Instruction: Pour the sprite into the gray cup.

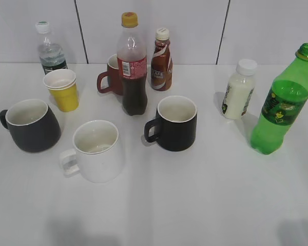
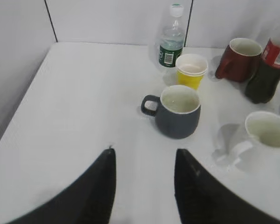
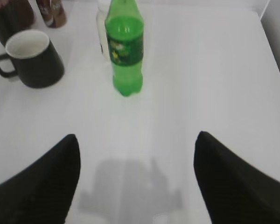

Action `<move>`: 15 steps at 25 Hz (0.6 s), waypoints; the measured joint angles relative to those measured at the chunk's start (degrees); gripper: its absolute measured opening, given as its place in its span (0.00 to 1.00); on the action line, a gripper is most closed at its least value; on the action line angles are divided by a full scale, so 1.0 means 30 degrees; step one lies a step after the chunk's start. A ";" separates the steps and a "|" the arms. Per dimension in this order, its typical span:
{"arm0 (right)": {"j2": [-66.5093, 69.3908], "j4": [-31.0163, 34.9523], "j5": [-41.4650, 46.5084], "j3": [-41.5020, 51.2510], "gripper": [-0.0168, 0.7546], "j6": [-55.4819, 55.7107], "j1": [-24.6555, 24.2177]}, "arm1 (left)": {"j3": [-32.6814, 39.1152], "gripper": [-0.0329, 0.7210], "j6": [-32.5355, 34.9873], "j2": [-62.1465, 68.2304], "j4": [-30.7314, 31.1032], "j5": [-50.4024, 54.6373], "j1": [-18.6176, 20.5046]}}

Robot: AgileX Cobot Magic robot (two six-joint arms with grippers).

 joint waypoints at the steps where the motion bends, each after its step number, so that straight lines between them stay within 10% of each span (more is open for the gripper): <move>1: -0.0351 -0.0042 0.0358 0.0141 0.76 -0.0019 0.0000 | 0.0494 0.48 0.0020 -0.0695 0.0019 0.0219 0.0000; 15: -0.2227 -0.0626 -0.0192 0.2723 0.75 -0.0405 0.0000 | 0.2981 0.48 0.0702 -0.2347 -0.0040 -0.0198 0.0000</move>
